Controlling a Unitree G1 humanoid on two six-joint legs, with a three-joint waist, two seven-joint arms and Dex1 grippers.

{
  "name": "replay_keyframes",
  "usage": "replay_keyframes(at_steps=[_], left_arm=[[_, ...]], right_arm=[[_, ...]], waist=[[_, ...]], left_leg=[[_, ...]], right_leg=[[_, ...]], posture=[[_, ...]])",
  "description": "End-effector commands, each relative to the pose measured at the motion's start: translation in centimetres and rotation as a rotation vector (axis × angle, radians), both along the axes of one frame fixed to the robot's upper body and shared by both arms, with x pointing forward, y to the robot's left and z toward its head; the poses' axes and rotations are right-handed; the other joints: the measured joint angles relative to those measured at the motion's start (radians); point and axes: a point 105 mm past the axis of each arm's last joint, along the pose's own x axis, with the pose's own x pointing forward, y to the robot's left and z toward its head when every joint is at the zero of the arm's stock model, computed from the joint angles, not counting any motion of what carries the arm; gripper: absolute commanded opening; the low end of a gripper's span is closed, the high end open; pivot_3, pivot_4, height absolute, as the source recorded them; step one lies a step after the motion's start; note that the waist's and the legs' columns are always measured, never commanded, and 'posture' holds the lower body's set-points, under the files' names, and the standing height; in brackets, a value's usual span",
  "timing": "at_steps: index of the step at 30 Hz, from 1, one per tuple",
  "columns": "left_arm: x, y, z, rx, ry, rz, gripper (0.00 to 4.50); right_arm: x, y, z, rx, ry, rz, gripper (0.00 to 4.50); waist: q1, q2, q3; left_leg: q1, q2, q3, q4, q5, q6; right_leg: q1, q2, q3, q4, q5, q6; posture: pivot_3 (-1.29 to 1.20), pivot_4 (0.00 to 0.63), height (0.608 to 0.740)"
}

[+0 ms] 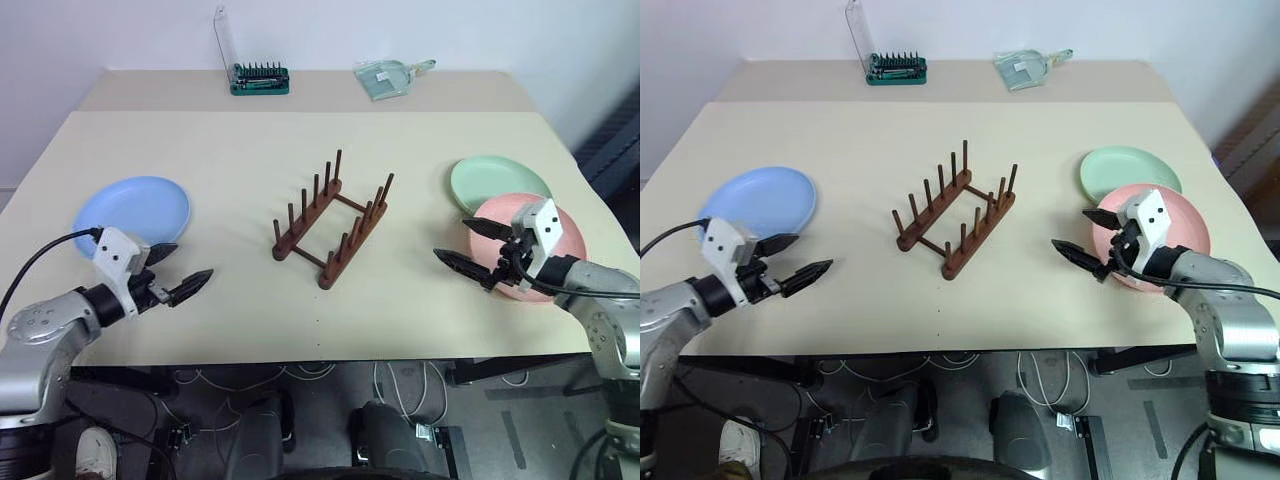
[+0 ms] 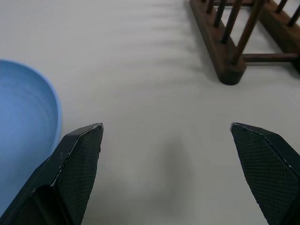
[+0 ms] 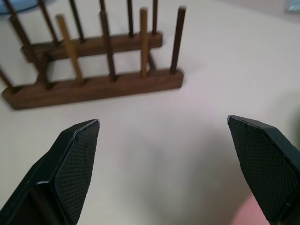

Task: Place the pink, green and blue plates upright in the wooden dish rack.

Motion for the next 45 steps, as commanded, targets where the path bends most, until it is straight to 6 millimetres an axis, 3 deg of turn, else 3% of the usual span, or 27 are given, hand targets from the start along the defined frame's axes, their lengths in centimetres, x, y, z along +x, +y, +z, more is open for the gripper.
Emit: replay_keyframes(at_steps=[1, 12, 18, 24, 28, 33, 39, 45], left_arm=[[0.0, -0.1, 1.3, 0.022, -0.026, -0.016, 4.5], [0.0, -2.3, 1.0, -0.01, -0.017, -0.09, 4.5], [-0.7, -5.3, -0.8, -0.027, 0.051, -0.201, 4.5], [-1.4, -10.3, -2.5, -0.027, 0.093, -0.366, 4.5], [-0.7, -13.4, -3.4, -0.024, 0.086, -0.411, 4.5], [0.0, -15.2, -3.8, -0.047, 0.094, -0.414, 4.5], [1.1, -17.6, -5.8, -0.037, 0.141, -0.397, 4.5], [4.5, -18.9, -6.5, 0.014, 0.098, -0.241, 4.5]], right_arm=[[0.4, 0.7, 1.6, 0.003, -0.066, 0.017, 4.45], [0.6, 1.3, 1.4, 0.008, -0.086, 0.01, 4.45], [-0.1, 2.0, 0.9, 0.01, -0.078, 0.019, 4.45], [0.0, 2.6, 0.6, 0.024, -0.084, 0.021, 4.45], [-0.2, 2.9, 0.7, 0.033, -0.091, 0.02, 4.45], [-0.6, 3.0, 0.3, 0.04, -0.083, 0.013, 4.45], [-1.5, 3.6, -0.1, 0.068, -0.072, 0.007, 4.45], [-2.2, 3.5, -0.8, 0.076, -0.059, -0.018, 4.45]], waist=[[0.001, 0.0, 0.0], [0.004, 0.0, 0.0], [0.005, 0.001, 0.0], [0.006, 0.001, 0.0], [0.009, 0.001, 0.0], [0.007, 0.001, 0.0], [0.01, 0.001, -0.001], [0.017, 0.004, -0.003]], left_leg=[[0.0, 0.0, 0.0, 0.0, -0.001, 0.0], [0.0, 0.0, 0.0, -0.001, 0.0, 0.0], [0.0, 0.0, 0.0, -0.002, 0.0, 0.001], [0.0, 0.0, 0.0, -0.002, 0.0, 0.001], [0.0, -0.001, 0.0, 0.0, 0.001, 0.001], [-0.001, 0.0, 0.0, 0.0, 0.001, 0.001], [-0.001, 0.0, 0.0, 0.001, 0.001, 0.001], [0.0, -0.001, -0.001, 0.004, 0.0, 0.003]], right_leg=[[0.0, 0.0, 0.0, 0.0, 0.0, 0.0], [0.0, -0.001, 0.0, -0.001, 0.0, -0.001], [0.0, 0.0, 0.0, -0.001, 0.0, -0.001], [0.0, 0.0, 0.0, -0.001, 0.0, -0.001], [0.0, 0.0, 0.0, -0.001, 0.0, 0.0], [0.0, 0.001, -0.001, -0.001, 0.0, 0.0], [0.001, 0.001, -0.001, -0.001, 0.0, 0.0], [0.004, 0.001, -0.002, -0.001, 0.001, 0.0]], posture=[[0.0, 0.15, 0.732], [0.0, 0.15, 0.732], [0.0, 0.15, 0.732], [0.0, 0.15, 0.732], [0.0, 0.15, 0.732], [0.0, 0.15, 0.732], [0.0, 0.15, 0.732], [0.0, 0.15, 0.732]])
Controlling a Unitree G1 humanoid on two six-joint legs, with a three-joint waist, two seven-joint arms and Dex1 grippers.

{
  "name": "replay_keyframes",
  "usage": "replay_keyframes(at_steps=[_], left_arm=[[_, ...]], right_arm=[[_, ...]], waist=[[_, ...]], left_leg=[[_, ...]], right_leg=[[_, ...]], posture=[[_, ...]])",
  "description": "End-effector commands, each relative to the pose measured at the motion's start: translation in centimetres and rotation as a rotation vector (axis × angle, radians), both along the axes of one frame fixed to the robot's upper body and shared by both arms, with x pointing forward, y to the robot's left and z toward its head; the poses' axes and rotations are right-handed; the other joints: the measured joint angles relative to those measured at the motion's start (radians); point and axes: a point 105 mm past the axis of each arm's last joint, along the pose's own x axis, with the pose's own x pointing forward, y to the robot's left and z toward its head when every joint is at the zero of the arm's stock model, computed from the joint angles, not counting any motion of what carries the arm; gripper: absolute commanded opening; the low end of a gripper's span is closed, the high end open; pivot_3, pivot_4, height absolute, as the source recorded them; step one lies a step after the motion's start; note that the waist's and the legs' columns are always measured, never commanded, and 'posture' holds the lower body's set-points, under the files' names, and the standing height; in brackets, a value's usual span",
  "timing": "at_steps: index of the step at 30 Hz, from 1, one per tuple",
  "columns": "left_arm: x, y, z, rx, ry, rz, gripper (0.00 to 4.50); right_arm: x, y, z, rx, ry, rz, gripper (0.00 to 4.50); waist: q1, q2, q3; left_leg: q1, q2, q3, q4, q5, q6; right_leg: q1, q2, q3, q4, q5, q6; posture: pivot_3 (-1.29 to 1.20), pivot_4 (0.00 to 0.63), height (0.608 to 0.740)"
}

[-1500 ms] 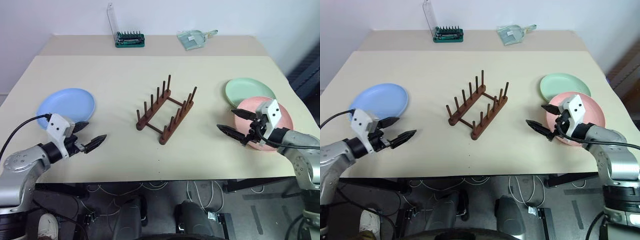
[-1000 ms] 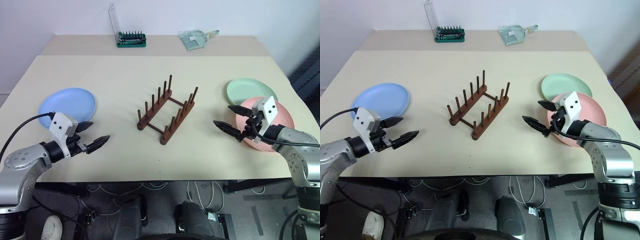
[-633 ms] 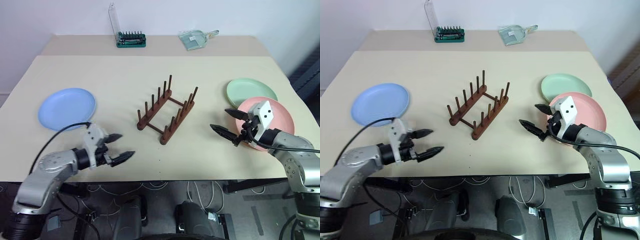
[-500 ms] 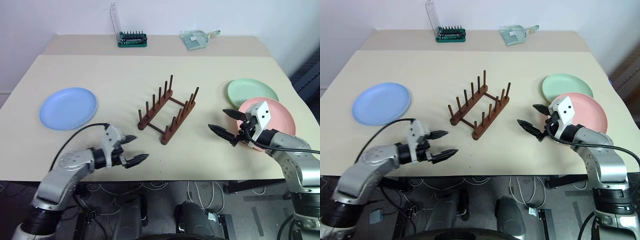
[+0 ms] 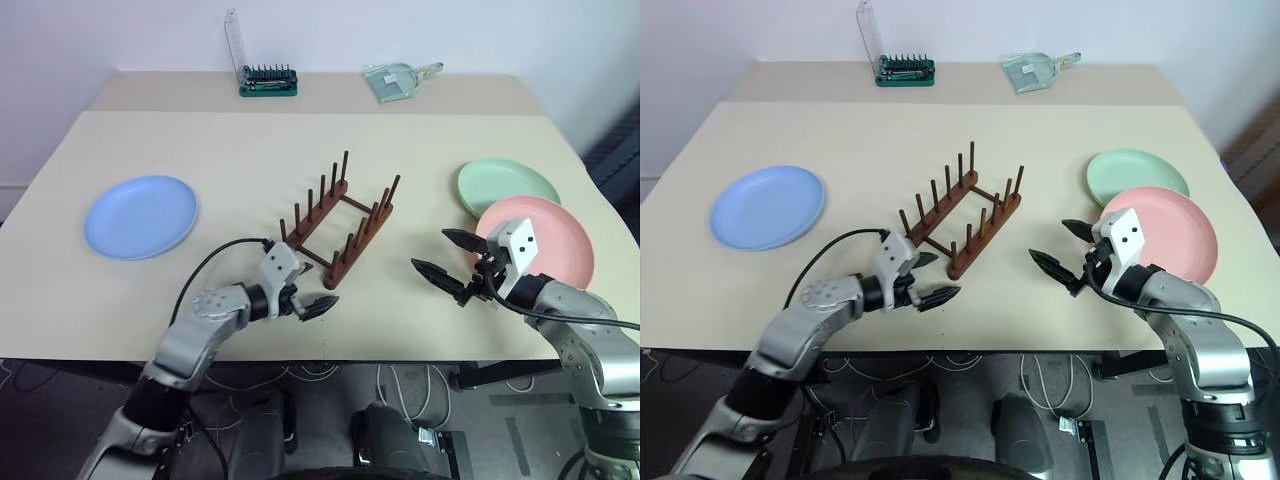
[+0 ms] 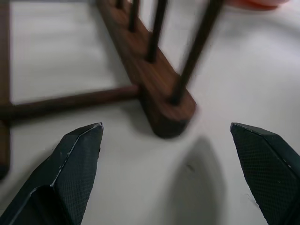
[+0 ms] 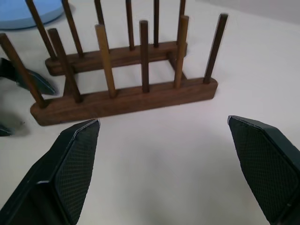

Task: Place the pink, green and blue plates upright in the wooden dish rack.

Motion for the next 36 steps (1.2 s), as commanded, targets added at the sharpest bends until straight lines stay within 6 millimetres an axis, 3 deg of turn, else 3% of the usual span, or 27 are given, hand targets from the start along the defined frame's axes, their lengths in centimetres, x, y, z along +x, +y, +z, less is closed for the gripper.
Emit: replay_keyframes(at_steps=[1, 16, 21, 25, 29, 31, 36], left_arm=[[1.4, 0.4, -1.2, 0.058, -0.009, 0.102, 4.5], [5.4, 5.2, -0.7, 0.126, -0.125, 0.367, 4.5], [5.5, 4.4, -0.4, 0.101, -0.124, 0.308, 4.5], [5.8, 3.9, -0.1, 0.08, -0.137, 0.265, 3.26], [6.1, 3.9, 0.0, 0.074, -0.144, 0.24, 1.1], [6.1, 3.8, 0.1, 0.07, -0.147, 0.225, 0.75], [5.7, 4.3, 0.7, 0.063, -0.172, 0.13, 0.75]], right_arm=[[-0.2, 0.2, 1.2, 0.018, -0.055, -0.009, 4.45], [1.0, 1.5, 1.2, 0.042, -0.082, 0.012, 4.45], [1.2, 1.6, 1.2, 0.046, -0.093, 0.008, 4.45], [1.1, 1.5, 1.2, 0.049, -0.104, -0.001, 4.5], [1.1, 1.6, 1.2, 0.05, -0.109, -0.008, 4.5], [1.0, 1.6, 1.2, 0.05, -0.111, -0.01, 4.5], [0.7, 1.7, 1.0, 0.048, -0.106, -0.011, 4.5]], waist=[[-0.003, 0.0, 0.0], [-0.013, 0.002, -0.002], [-0.013, 0.002, -0.002], [-0.012, 0.002, -0.002], [-0.013, 0.002, -0.002], [-0.013, 0.002, -0.002], [-0.011, 0.002, -0.002]], left_leg=[[0.0, 0.0, 0.0, 0.0, -0.002, 0.003], [0.001, 0.001, 0.0, 0.0, -0.002, 0.003], [0.001, 0.001, 0.0, 0.0, -0.002, 0.003], [0.001, 0.001, 0.0, 0.0, -0.001, 0.002], [0.001, 0.001, 0.0, -0.001, 0.001, -0.001], [0.001, 0.001, 0.0, -0.001, 0.001, -0.001], [0.001, 0.001, 0.0, -0.001, 0.001, -0.001]], right_leg=[[0.0, 0.0, 0.0, 0.0, 0.0, 0.0], [0.0, 0.001, 0.001, 0.001, 0.0, 0.0], [0.0, 0.001, 0.001, 0.001, 0.0, 0.0], [0.0, 0.001, 0.0, 0.001, 0.0, 0.0], [0.0, 0.001, 0.0, 0.001, 0.0, 0.0], [0.0, 0.001, 0.0, 0.001, 0.0, 0.0], [-0.001, 0.001, 0.0, 0.001, 0.0, 0.0]], posture=[[0.0, 0.15, 0.732], [0.0, 0.15, 0.732], [0.0, 0.15, 0.732], [0.0, 0.15, 0.732], [0.0, 0.15, 0.732], [0.0, 0.15, 0.732], [0.0, 0.15, 0.732]])
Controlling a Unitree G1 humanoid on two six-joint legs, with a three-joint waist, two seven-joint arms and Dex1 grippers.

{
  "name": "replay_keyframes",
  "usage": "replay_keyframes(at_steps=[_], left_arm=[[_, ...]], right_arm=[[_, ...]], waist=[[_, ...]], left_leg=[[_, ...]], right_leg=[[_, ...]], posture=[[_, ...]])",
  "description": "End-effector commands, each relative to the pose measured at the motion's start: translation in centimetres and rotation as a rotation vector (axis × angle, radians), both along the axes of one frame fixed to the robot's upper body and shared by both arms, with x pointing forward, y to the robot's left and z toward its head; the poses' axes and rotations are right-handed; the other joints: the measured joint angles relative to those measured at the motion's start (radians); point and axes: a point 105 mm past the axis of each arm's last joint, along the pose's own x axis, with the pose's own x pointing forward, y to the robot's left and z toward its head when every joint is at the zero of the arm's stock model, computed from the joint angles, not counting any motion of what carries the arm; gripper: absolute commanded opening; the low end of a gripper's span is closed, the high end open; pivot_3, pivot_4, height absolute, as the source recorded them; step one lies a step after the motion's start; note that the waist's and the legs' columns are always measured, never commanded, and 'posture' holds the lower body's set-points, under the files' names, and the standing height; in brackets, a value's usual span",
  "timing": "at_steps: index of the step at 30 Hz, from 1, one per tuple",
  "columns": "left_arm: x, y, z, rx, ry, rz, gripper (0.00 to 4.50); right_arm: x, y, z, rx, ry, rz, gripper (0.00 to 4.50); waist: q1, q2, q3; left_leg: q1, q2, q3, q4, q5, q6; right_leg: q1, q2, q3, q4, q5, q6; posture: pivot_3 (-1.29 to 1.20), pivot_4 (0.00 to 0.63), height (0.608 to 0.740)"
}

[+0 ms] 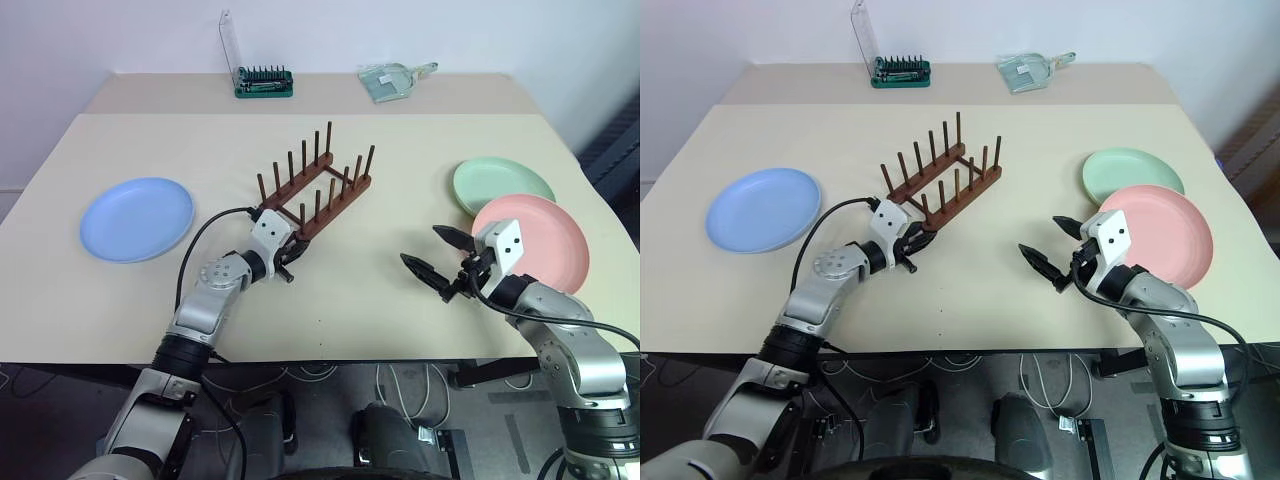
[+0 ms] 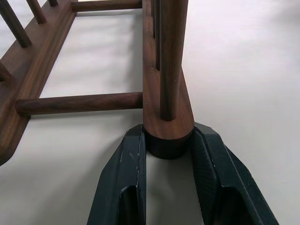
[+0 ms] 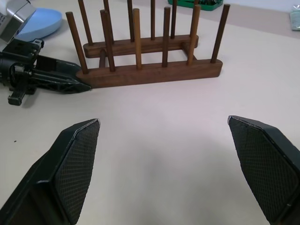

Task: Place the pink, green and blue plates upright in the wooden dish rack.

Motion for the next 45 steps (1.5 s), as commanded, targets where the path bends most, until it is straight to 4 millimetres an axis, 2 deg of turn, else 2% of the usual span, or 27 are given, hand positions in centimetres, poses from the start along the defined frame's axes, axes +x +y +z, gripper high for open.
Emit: replay_keyframes(at_steps=[1, 5, 9, 14, 24, 26, 27, 31, 33, 35, 37, 38, 43, 44, 45], left_arm=[[-0.5, 0.8, 0.3, 0.001, -0.005, -0.073, 0.75], [-2.6, 0.9, 1.5, -0.018, 0.016, -0.296, 0.75], [-4.6, 0.9, 1.9, 0.039, 0.055, -0.514, 0.75], [-5.0, 0.6, 1.6, 0.109, 0.066, -0.626, 0.75], [-3.5, 0.3, 0.8, 0.144, 0.077, -0.667, 0.75], [-3.1, 0.6, 0.7, 0.148, 0.079, -0.645, 1.77], [-2.8, 0.9, 0.7, 0.147, 0.075, -0.619, 2.02], [-2.5, 2.1, 0.8, 0.136, 0.076, -0.553, 3.94], [-2.5, 2.8, 0.8, 0.137, 0.079, -0.52, 3.94], [-3.2, 4.1, 0.9, 0.122, 0.093, -0.484, 4.01], [-4.1, 5.0, 0.9, 0.113, 0.114, -0.461, 3.38], [-4.8, 5.2, 0.8, 0.107, 0.126, -0.473, 3.11], [-7.4, 4.3, 0.8, 0.064, 0.19, -0.552, 0.72], [-7.7, 3.7, 0.7, 0.06, 0.197, -0.563, 0.3], [-7.9, 3.1, 0.5, 0.059, 0.202, -0.573, 0.3]], right_arm=[[-0.4, 0.3, 0.8, -0.002, -0.042, 0.011, 4.5], [-0.8, 0.3, 0.2, -0.021, -0.012, 0.021, 4.5], [-1.4, 0.4, -1.0, -0.065, 0.041, 0.045, 4.5], [-2.3, 0.7, -1.7, -0.071, 0.07, 0.069, 4.5], [-2.8, 0.1, -1.7, -0.072, 0.068, 0.024, 4.5], [-2.8, 0.1, -1.7, -0.074, 0.067, 0.023, 4.5], [-2.9, 0.1, -1.6, -0.075, 0.067, 0.023, 4.5], [-3.0, 0.0, -1.7, -0.085, 0.073, 0.024, 4.5], [-3.0, -0.1, -1.8, -0.093, 0.079, 0.022, 4.5], [-3.1, -0.2, -2.3, -0.103, 0.107, 0.029, 3.95], [-3.1, -0.1, -2.7, -0.116, 0.124, 0.04, 3.28], [-3.0, -0.1, -2.9, -0.125, 0.133, 0.038, 2.78], [-2.5, -0.1, -3.7, -0.169, 0.164, 0.043, 0.22], [-2.3, 0.0, -3.7, -0.179, 0.16, 0.04, 0.0], [-2.1, 0.0, -3.8, -0.186, 0.159, 0.034, 0.0]], waist=[[0.0, 0.0, 0.0], [-0.001, 0.0, 0.0], [0.002, 0.0, 0.0], [0.003, 0.0, 0.001], [0.001, -0.001, 0.001], [0.001, -0.001, 0.001], [0.0, -0.001, 0.001], [0.0, -0.001, 0.001], [-0.002, -0.001, 0.001], [-0.006, -0.001, 0.001], [-0.007, -0.001, 0.001], [-0.007, -0.001, 0.001], [0.0, -0.001, 0.001], [0.001, -0.001, 0.001], [0.001, -0.001, 0.001]], left_leg=[[0.0, 0.0, 0.0, 0.0, 0.0, 0.0], [-0.001, 0.0, 0.0, -0.001, 0.0, 0.0], [-0.001, 0.0, 0.0, -0.001, 0.0, -0.001], [-0.003, 0.0, 0.0, 0.0, 0.0, 0.0], [-0.003, 0.0, 0.0, 0.0, -0.002, 0.004], [-0.003, 0.0, 0.0, 0.0, -0.002, 0.004], [-0.003, 0.0, 0.0, 0.0, -0.002, 0.004], [-0.003, 0.0, 0.0, 0.0, -0.002, 0.004], [-0.003, 0.0, 0.0, 0.0, -0.002, 0.004], [-0.003, 0.0, 0.0, 0.0, -0.002, 0.004], [-0.003, 0.0, 0.0, 0.0, -0.002, 0.004], [-0.003, 0.0, 0.0, -0.001, -0.002, 0.004], [-0.002, 0.0, 0.0, 0.0, -0.003, 0.004], [-0.002, 0.0, 0.0, 0.0, -0.003, 0.004], [-0.002, 0.0, 0.0, 0.0, -0.003, 0.004]], right_leg=[[0.0, 0.0, 0.0, 0.0, 0.0, 0.0], [-0.001, 0.0, 0.0, 0.0, 0.0, 0.0], [-0.002, 0.0, 0.0, 0.0, 0.0, 0.0], [-0.002, -0.001, 0.0, -0.001, 0.0, 0.0], [-0.003, 0.0, 0.0, 0.0, 0.0, 0.0], [-0.003, 0.0, 0.0, -0.001, 0.0, 0.0], [-0.003, 0.0, 0.0, 0.0, 0.0, 0.0], [-0.003, 0.0, 0.0, 0.0, 0.0, 0.0], [-0.003, 0.0, 0.0, 0.0, 0.0, 0.0], [-0.003, 0.0, 0.0, 0.0, 0.0, 0.0], [-0.003, 0.0, 0.0, 0.0, 0.0, 0.0], [-0.003, 0.0, 0.0, 0.0, 0.0, 0.0], [-0.002, -0.001, 0.0, 0.0, 0.0, 0.0], [-0.003, -0.001, 0.0, 0.0, 0.0, 0.0], [-0.003, -0.001, 0.0, -0.001, 0.0, 0.0]], posture=[[0.0, 0.15, 0.732], [0.0, 0.15, 0.732], [0.0, 0.15, 0.732], [0.0, 0.15, 0.732], [0.0, 0.15, 0.732], [0.0, 0.15, 0.732], [0.0, 0.15, 0.732], [0.0, 0.15, 0.732], [0.0, 0.15, 0.732], [0.0, 0.15, 0.732], [0.0, 0.15, 0.732], [0.0, 0.15, 0.732], [0.0, 0.15, 0.732], [0.0, 0.15, 0.732], [0.0, 0.15, 0.732]])
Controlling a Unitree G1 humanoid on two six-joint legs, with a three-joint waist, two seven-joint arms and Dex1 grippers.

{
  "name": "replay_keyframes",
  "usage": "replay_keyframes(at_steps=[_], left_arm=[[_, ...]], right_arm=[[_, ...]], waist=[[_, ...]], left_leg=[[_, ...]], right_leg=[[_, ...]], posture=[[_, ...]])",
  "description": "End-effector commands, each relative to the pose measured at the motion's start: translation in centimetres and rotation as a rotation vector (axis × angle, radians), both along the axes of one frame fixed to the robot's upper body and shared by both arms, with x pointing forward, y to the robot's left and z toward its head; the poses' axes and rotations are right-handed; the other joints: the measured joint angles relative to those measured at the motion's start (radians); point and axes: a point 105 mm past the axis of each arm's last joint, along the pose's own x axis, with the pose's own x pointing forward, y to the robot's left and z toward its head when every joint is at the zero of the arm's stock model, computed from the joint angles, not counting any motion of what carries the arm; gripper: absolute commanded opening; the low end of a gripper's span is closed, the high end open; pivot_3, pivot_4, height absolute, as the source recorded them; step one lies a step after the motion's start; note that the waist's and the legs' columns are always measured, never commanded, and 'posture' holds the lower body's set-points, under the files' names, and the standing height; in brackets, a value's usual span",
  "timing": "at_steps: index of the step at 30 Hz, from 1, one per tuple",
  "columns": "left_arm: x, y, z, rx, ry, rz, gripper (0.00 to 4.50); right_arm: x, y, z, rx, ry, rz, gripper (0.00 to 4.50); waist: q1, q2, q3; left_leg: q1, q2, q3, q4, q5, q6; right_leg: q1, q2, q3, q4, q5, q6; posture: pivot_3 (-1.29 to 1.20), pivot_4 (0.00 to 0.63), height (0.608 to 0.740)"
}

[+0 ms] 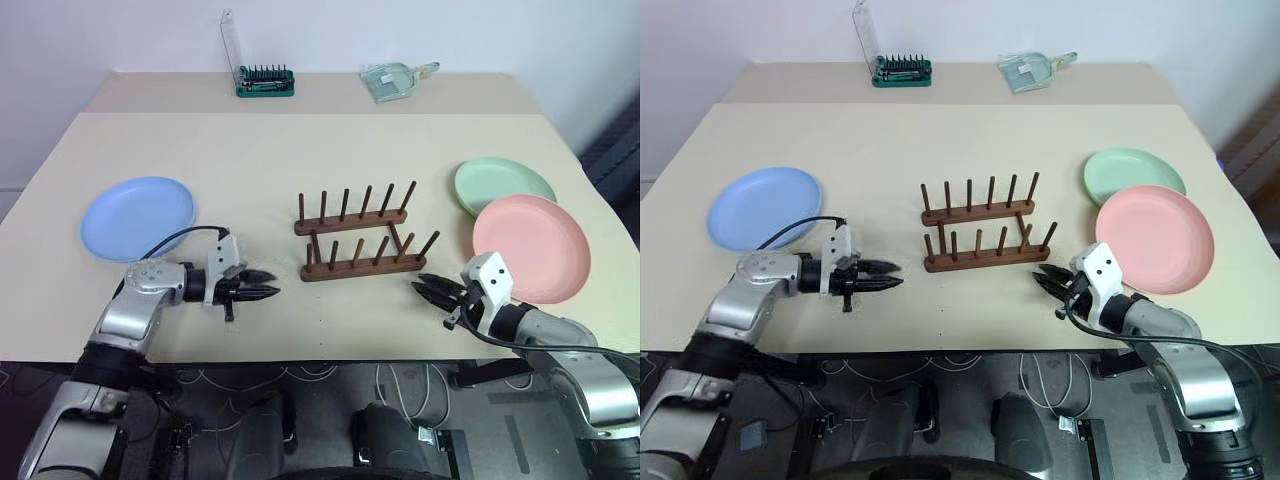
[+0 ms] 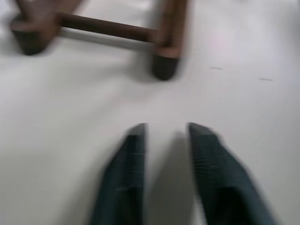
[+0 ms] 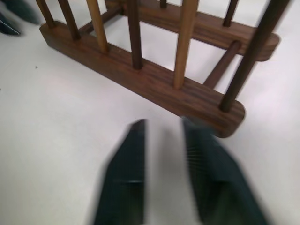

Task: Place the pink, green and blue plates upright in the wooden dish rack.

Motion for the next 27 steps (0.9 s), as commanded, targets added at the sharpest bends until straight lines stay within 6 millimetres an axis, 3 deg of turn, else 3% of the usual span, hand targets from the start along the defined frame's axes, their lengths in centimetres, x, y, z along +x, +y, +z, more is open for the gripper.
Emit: replay_keyframes(at_steps=[1, 7, 16, 27], left_arm=[[-0.8, -2.6, 0.8, -0.025, -0.016, -0.067, 0.3], [1.3, -4.9, -0.2, -0.006, -0.103, 0.037, 0.3], [5.3, -4.3, 0.1, -0.032, -0.205, 0.268, 0.3], [6.5, -4.5, 0.1, -0.053, -0.216, 0.29, 0.3]], right_arm=[[0.7, 0.0, 0.2, -0.034, -0.02, -0.005, 0.0], [1.8, 0.3, -0.8, -0.097, -0.016, -0.024, 0.0], [4.5, 0.9, -0.9, -0.121, -0.075, -0.06, 0.0], [6.4, 0.5, -0.6, -0.135, -0.121, -0.087, 0.0]], waist=[[0.001, 0.0, 0.0], [0.001, 0.0, 0.0], [-0.003, 0.0, 0.0], [-0.003, 0.0, -0.001]], left_leg=[[0.0, 0.0, 0.0, 0.0, 0.0, 0.0], [0.0, 0.0, 0.0, 0.0, 0.0, 0.0], [0.001, 0.0, 0.0, 0.001, 0.0, 0.0], [0.001, 0.0, 0.0, 0.001, 0.003, -0.005]], right_leg=[[0.0, 0.0, 0.0, 0.0, 0.0, 0.0], [0.001, 0.001, 0.0, 0.0, 0.0, 0.0], [0.001, 0.001, 0.0, 0.001, 0.0, 0.0], [0.001, 0.002, 0.0, 0.002, 0.0, 0.0]], posture=[[0.0, 0.15, 0.732], [0.0, 0.15, 0.732], [0.0, 0.15, 0.732], [0.0, 0.15, 0.732]])
